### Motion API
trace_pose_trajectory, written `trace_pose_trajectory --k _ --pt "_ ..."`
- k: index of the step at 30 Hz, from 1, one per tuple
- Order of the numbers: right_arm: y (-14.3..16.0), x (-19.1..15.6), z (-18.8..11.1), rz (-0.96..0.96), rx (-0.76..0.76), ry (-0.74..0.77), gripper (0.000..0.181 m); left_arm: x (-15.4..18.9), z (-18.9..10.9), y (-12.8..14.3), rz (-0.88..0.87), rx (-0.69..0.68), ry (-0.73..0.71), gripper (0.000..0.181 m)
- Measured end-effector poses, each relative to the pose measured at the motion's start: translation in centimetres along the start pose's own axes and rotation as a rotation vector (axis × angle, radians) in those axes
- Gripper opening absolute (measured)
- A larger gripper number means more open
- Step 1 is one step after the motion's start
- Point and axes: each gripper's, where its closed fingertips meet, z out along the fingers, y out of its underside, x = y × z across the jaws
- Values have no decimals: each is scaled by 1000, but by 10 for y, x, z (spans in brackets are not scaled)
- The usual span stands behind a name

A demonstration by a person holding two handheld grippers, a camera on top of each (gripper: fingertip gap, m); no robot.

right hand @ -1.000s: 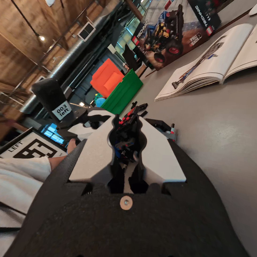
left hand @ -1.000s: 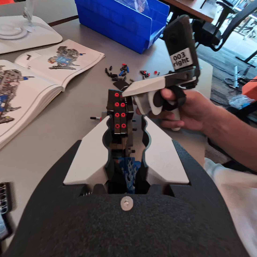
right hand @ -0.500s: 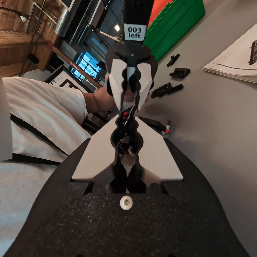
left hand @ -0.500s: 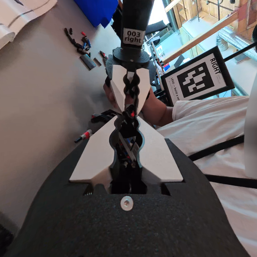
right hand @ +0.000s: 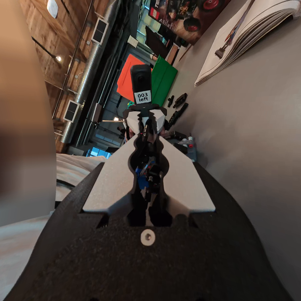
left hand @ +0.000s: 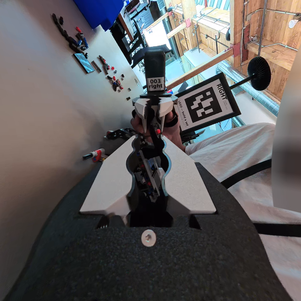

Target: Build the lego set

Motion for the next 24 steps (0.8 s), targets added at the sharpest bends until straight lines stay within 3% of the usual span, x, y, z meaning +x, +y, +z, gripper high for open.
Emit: trace_pose_trajectory --k 5,9,16,18,24 --pt "15 -12 8 13 -61 -34 19 -1 1 1 32 -18 -20 25" --pt "14 -7 23 -51 -99 -13 9 7 0 4 62 -19 -15 11" --pt "8 -6 62 -69 -304 -158 9 5 -38 2 44 63 -57 11" --pt "15 -9 70 -33 -370 -214 8 5 -44 2 40 80 -40 21" --pt "18 -11 83 18 -360 -273 9 3 -45 3 69 93 -49 12"
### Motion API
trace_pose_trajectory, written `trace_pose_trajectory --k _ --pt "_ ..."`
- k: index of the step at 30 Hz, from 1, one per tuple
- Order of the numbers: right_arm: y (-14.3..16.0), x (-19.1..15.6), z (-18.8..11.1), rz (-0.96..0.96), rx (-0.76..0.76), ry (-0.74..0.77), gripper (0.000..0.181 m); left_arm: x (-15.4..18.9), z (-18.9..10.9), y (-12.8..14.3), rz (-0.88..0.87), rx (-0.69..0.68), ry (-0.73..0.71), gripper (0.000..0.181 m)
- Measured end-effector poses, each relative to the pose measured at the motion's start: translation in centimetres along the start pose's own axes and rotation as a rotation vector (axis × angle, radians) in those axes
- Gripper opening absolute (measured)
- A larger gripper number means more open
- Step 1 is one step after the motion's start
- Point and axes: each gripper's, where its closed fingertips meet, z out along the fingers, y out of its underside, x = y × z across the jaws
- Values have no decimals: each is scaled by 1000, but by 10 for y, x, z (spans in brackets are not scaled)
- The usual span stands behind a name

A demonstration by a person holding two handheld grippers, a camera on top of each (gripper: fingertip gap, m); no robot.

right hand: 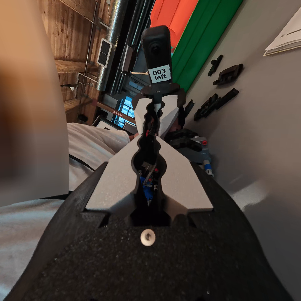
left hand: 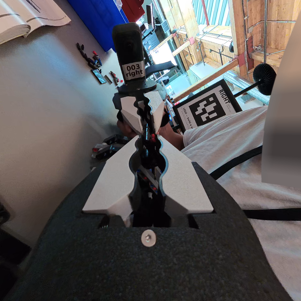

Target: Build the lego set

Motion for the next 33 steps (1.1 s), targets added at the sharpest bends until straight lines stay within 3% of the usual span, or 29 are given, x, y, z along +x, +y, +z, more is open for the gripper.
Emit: trace_pose_trajectory --k 15,24,33 --pt "1 1 3 12 73 46 8 2 -4 1 -7 42 41 10" --pt "5 0 7 -11 5 29 8 2 -9 -13 -73 46 73 15" --pt "3 0 7 -13 13 34 8 -1 -7 -7 -108 -34 26 6"
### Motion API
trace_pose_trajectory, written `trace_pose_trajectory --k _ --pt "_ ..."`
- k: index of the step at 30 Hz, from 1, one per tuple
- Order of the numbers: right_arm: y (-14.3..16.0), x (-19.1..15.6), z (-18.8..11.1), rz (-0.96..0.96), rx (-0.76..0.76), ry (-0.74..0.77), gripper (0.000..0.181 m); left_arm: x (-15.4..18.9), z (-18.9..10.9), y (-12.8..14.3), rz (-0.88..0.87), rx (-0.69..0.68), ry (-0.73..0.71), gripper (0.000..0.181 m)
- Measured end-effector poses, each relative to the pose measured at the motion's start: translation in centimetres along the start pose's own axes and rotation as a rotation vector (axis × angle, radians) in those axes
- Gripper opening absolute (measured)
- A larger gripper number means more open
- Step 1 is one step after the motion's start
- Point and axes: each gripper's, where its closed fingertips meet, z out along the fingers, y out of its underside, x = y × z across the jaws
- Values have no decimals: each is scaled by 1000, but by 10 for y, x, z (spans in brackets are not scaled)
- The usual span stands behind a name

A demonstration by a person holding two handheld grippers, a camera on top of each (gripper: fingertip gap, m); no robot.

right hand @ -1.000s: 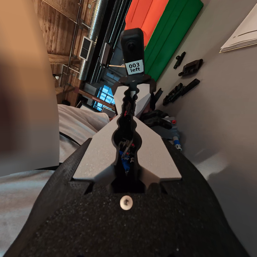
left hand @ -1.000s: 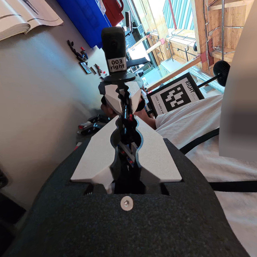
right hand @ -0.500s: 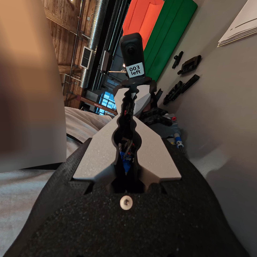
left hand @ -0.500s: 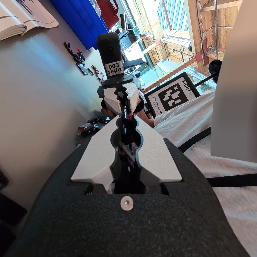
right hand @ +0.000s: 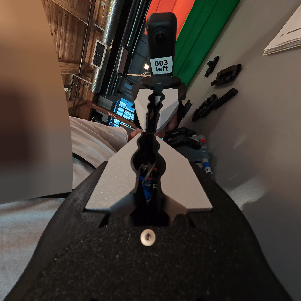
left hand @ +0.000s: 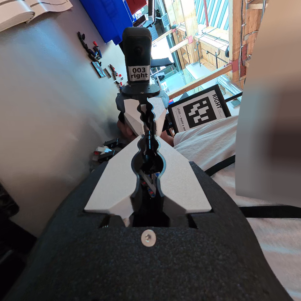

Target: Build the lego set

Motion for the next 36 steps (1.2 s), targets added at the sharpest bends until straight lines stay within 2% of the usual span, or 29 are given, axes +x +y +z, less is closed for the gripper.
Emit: trace_pose_trajectory --k 8,13,36 --pt "1 0 0 -5 -4 -1 8 0 1 1 -12 -49 -18 5" --pt "-3 2 -1 -16 29 23 8 -2 0 -2 54 -35 -42 5" --pt "0 1 -2 -44 57 61 8 -1 0 1 79 -50 -31 5"
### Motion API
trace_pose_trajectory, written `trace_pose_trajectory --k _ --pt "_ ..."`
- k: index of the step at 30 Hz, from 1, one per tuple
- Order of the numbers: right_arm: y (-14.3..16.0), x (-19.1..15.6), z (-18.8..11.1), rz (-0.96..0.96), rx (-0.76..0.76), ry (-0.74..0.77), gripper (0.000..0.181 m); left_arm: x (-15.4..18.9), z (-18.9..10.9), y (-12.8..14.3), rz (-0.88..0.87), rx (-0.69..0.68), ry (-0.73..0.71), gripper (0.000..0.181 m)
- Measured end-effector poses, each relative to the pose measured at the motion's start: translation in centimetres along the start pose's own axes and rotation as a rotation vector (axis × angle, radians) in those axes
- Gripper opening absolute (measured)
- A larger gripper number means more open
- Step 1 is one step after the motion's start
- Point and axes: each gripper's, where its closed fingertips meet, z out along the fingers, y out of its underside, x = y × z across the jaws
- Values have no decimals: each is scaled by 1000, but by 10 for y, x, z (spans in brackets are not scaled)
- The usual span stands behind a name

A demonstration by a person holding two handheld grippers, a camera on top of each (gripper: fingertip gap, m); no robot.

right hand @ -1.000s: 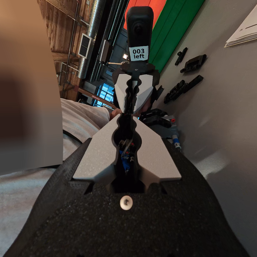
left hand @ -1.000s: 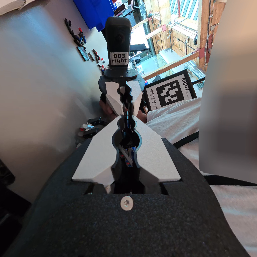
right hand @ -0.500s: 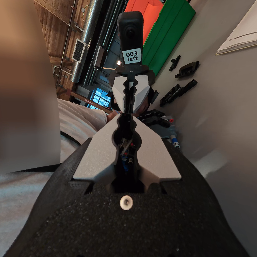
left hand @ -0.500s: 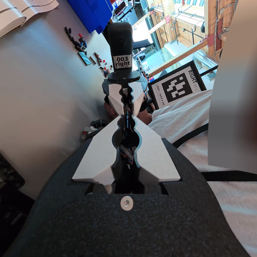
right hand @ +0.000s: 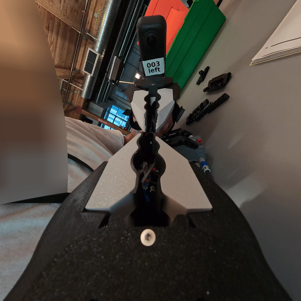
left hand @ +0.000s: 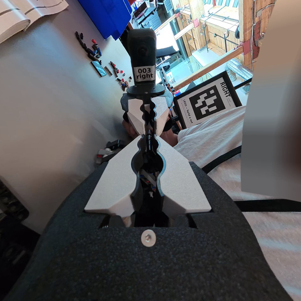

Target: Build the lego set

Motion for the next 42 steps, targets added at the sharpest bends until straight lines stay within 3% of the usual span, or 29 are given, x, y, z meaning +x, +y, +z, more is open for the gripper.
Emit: trace_pose_trajectory --k 10,13,16,21,25,42 --pt "-3 -1 -5 -78 31 33 11 0 1 -1 6 21 11 6" --pt "-2 -8 -12 -252 44 91 26 -1 -1 -2 22 43 -2 7" --pt "14 -14 -14 -486 -25 168 23 0 -10 -5 71 61 -48 26" --pt "27 -3 -12 -780 -121 311 17 7 -14 26 188 -69 -90 25" --pt "24 -1 -11 -890 -132 351 7 9 -11 29 173 -48 -70 14" --pt "26 -3 -11 -938 -146 342 0 10 -9 28 151 24 -37 10"
